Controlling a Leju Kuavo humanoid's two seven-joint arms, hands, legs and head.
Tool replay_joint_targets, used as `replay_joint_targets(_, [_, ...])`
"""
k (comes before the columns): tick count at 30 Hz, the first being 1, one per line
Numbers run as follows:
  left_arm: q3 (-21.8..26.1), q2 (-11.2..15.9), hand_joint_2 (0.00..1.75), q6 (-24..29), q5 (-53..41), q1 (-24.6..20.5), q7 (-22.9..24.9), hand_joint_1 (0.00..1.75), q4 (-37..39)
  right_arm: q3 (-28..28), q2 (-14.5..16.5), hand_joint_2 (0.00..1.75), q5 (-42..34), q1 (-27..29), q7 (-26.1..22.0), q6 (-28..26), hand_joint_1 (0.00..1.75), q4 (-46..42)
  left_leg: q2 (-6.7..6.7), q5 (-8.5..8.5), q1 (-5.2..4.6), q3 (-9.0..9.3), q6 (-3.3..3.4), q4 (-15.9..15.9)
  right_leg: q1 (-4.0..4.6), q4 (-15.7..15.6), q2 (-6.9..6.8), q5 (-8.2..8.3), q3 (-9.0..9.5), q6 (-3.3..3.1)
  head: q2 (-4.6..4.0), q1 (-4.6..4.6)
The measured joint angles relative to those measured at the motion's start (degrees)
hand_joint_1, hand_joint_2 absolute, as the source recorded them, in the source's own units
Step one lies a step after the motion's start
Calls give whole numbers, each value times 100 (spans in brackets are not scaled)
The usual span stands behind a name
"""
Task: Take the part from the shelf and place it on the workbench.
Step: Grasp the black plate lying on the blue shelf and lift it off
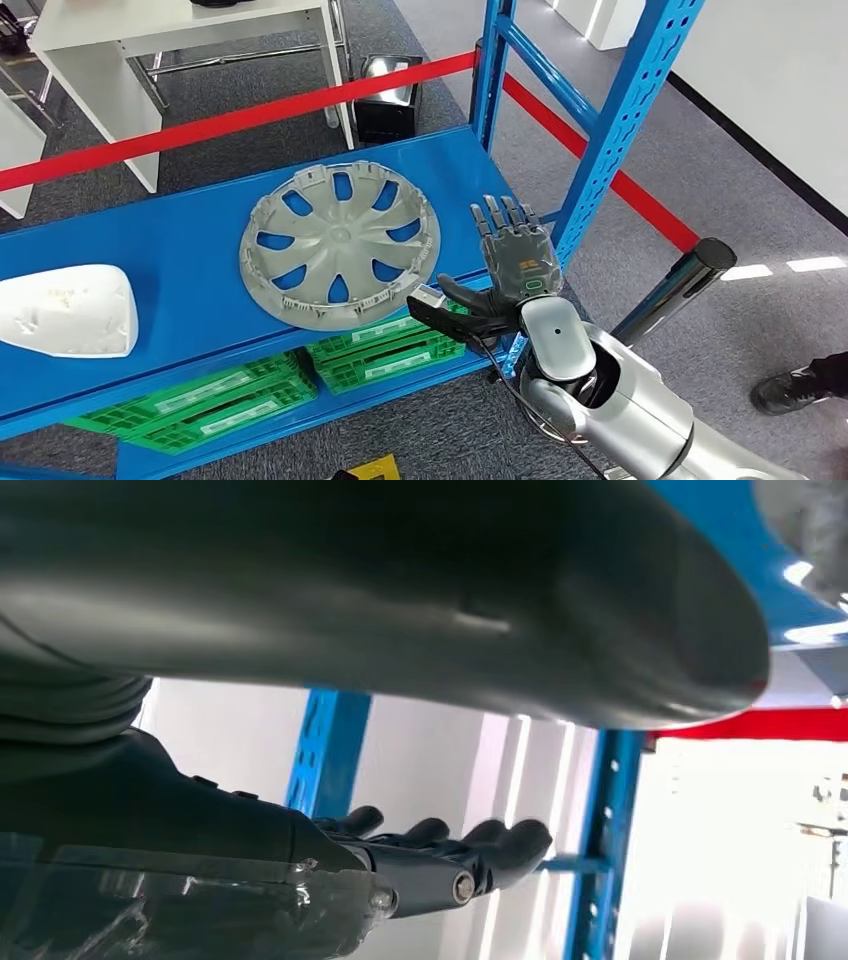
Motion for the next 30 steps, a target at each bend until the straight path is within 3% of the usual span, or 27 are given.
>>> replay_joint_targets(7, [1,14,0,-54,-66,8,-40,0,2,-208,-10,0,-240,48,-9,-324,0,122,1,-15,3,55,-32,-108,8,-7,14,-45,5,-71,0,-39])
replay_joint_targets(15, [1,12,0,-104,-213,6,18,0,2,-576,14,0,-731,11,-168,-855,0,687,1,10,1,63,-65,-126,6,-10,7,-28,31,-89,0,-44])
replay_joint_targets(30, [1,12,0,-157,-392,0,97,0,2,-930,379,0,-1398,-269,-570,-1269,0,2013,0,24,-8,74,-51,-126,-1,-24,5,-14,49,-78,0,-44])
